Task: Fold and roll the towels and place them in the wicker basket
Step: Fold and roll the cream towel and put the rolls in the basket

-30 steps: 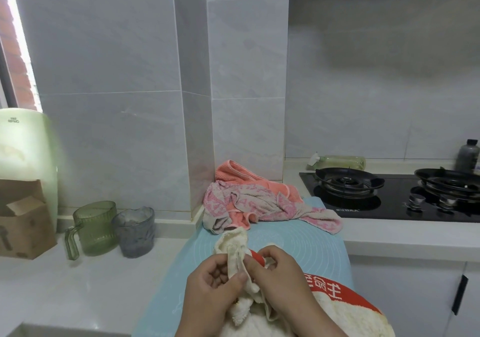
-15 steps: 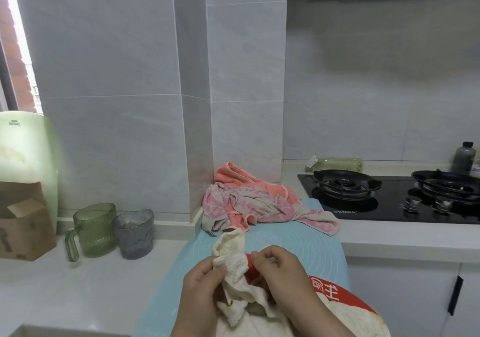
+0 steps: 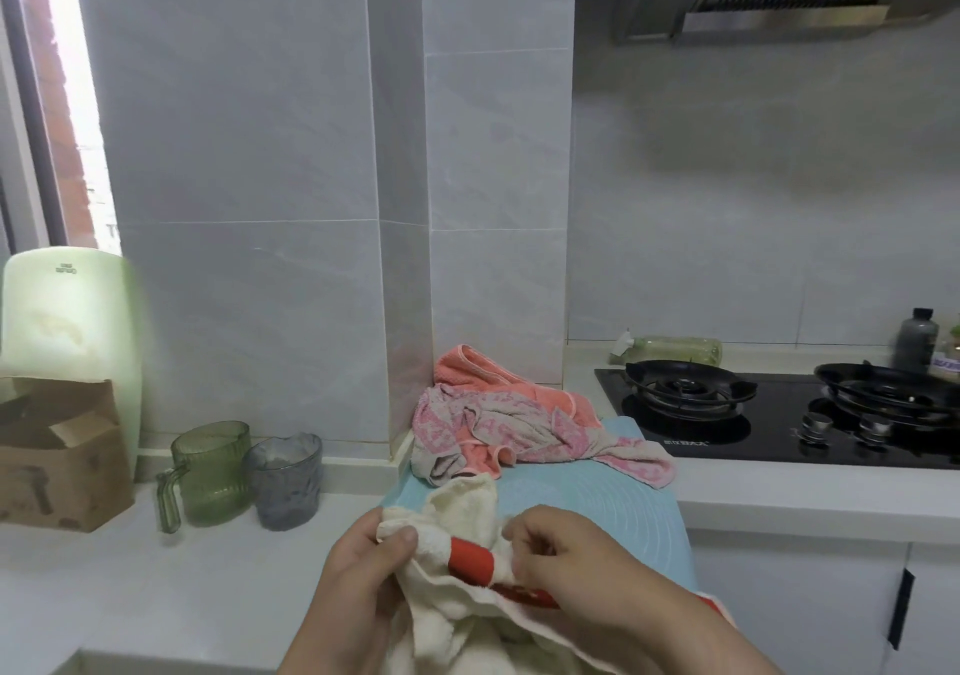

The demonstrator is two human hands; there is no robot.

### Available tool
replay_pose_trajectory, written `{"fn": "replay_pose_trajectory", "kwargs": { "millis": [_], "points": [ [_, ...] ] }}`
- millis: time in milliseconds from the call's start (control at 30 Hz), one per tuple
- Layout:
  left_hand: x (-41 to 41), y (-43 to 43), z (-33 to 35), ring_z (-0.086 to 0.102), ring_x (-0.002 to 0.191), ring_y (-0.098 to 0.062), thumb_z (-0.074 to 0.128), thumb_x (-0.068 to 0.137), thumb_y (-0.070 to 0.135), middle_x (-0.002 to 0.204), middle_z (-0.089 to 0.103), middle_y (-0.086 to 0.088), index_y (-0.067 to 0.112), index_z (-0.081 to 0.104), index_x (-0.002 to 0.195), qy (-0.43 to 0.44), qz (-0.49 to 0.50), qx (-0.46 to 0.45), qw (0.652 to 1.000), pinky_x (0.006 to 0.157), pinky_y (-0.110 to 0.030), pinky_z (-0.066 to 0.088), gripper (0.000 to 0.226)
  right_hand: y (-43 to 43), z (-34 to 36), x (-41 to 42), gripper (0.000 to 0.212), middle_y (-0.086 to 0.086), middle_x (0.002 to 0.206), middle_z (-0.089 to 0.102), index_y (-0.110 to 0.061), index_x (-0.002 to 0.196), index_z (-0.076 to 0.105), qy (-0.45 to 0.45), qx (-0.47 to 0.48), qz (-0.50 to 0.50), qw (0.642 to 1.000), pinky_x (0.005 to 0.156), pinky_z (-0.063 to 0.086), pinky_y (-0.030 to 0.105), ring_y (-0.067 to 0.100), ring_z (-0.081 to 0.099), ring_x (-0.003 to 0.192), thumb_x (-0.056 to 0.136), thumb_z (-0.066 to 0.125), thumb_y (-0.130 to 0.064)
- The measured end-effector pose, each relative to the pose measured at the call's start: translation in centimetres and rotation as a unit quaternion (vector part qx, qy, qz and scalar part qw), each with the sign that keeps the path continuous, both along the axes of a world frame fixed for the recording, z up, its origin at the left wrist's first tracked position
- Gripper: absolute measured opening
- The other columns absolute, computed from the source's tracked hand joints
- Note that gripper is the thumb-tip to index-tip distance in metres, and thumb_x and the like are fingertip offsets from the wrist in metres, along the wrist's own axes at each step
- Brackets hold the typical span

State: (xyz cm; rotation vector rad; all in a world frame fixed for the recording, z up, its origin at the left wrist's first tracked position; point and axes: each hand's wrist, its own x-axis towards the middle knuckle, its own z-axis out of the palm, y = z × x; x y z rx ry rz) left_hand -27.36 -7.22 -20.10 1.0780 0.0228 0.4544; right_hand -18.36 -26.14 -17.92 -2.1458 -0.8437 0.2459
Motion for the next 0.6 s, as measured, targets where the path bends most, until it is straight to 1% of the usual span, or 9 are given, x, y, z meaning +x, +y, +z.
{"fn": "replay_pose_trajectory", "kwargs": {
  "millis": [67, 133, 233, 267, 333, 433, 500, 533, 600],
  "points": [
    [-0.1, 0.9, 0.3, 0.065, 0.063, -0.030, 0.054, 0.070, 0.000, 0.077, 0.063, -0.027, -0.009, 0.057, 0.088, -0.003, 0.018, 0.006, 1.000, 0.055, -0.033, 0.056, 0.020, 0.3, 0.4, -0.2, 0.024, -0.011, 0.096, 0.064, -0.030, 0.088, 0.064, 0.038, -0.025, 0.011, 0.999, 0.082, 0.046, 0.025, 0.006, 0.058, 0.088, 0.082, 0.050, -0.011],
    [-0.4, 1.9, 0.6, 0.063, 0.062, -0.029, 0.057, 0.070, 0.001, 0.080, 0.060, -0.026, -0.009, 0.054, 0.089, 0.004, 0.016, 0.015, 1.000, 0.054, -0.031, 0.054, 0.022, 0.3, 0.6, -0.1, 0.042, -0.013, 0.109, 0.061, -0.035, 0.103, 0.066, 0.023, -0.080, 0.026, 0.996, 0.092, 0.045, 0.026, 0.007, 0.056, 0.101, 0.083, 0.042, -0.006],
    [-1.2, 3.1, 1.0, 0.063, 0.066, -0.030, 0.082, 0.062, 0.014, 0.085, 0.060, -0.029, -0.006, 0.061, 0.087, 0.016, -0.013, 0.048, 0.999, 0.056, -0.032, 0.054, 0.038, -0.1, 1.3, 0.2, 0.019, -0.007, 0.105, 0.050, -0.035, 0.081, 0.057, -0.084, -0.206, 0.031, 0.974, 0.089, 0.044, 0.032, 0.016, 0.053, 0.100, 0.083, 0.045, -0.020],
    [-1.5, 3.6, 1.1, 0.063, 0.066, -0.030, 0.094, 0.048, 0.022, 0.082, 0.062, -0.029, -0.003, 0.065, 0.082, 0.018, -0.022, 0.063, 0.998, 0.057, -0.032, 0.054, 0.051, -0.2, 1.6, 0.3, 0.012, -0.004, 0.104, 0.049, -0.034, 0.076, 0.053, -0.103, -0.237, 0.028, 0.966, 0.088, 0.045, 0.035, 0.019, 0.053, 0.100, 0.081, 0.047, -0.025],
    [-1.9, 4.1, 1.5, 0.062, 0.067, -0.030, 0.099, 0.028, 0.031, 0.079, 0.062, -0.028, -0.001, 0.066, 0.078, 0.021, -0.039, 0.080, 0.996, 0.058, -0.033, 0.053, 0.068, -0.3, 2.1, 0.7, 0.005, -0.001, 0.102, 0.053, -0.030, 0.077, 0.054, -0.113, -0.276, 0.024, 0.954, 0.083, 0.046, 0.035, 0.021, 0.054, 0.098, 0.079, 0.050, -0.030],
    [-2.0, 4.4, 2.5, 0.062, 0.069, -0.029, 0.096, 0.042, 0.028, 0.080, 0.062, -0.025, 0.002, 0.069, 0.077, 0.006, -0.046, 0.084, 0.995, 0.061, -0.033, 0.053, 0.051, -0.7, 3.0, 1.4, 0.008, -0.005, 0.085, 0.058, -0.025, 0.073, 0.058, -0.067, -0.292, 0.026, 0.954, 0.069, 0.044, 0.030, 0.018, 0.057, 0.084, 0.077, 0.050, -0.024],
    [-1.9, 4.8, 3.6, 0.065, 0.070, -0.031, 0.078, 0.068, 0.016, 0.084, 0.063, -0.028, -0.002, 0.066, 0.080, -0.005, -0.041, 0.055, 0.998, 0.064, -0.036, 0.057, 0.025, -1.4, 2.9, 2.2, 0.017, -0.006, 0.088, 0.060, -0.025, 0.077, 0.060, -0.079, -0.300, 0.007, 0.951, 0.073, 0.046, 0.033, 0.018, 0.056, 0.087, 0.075, 0.045, -0.016],
    [-1.9, 5.1, 4.3, 0.066, 0.071, -0.032, 0.071, 0.072, 0.012, 0.085, 0.063, -0.029, -0.004, 0.063, 0.083, -0.008, -0.041, 0.047, 0.998, 0.065, -0.038, 0.057, 0.022, -1.8, 2.7, 2.6, 0.020, -0.004, 0.091, 0.062, -0.023, 0.082, 0.062, -0.094, -0.308, 0.000, 0.947, 0.075, 0.047, 0.034, 0.020, 0.057, 0.088, 0.074, 0.045, -0.016],
    [-1.8, 5.8, 5.6, 0.064, 0.074, -0.032, 0.084, 0.063, 0.021, 0.086, 0.061, -0.029, -0.005, 0.060, 0.086, -0.013, -0.049, 0.073, 0.996, 0.068, -0.039, 0.056, 0.042, -2.6, 1.8, 3.2, 0.017, 0.004, 0.087, 0.064, -0.017, 0.081, 0.061, -0.110, -0.330, -0.009, 0.938, 0.069, 0.045, 0.033, 0.024, 0.056, 0.082, 0.072, 0.047, -0.019]
  ]
}}
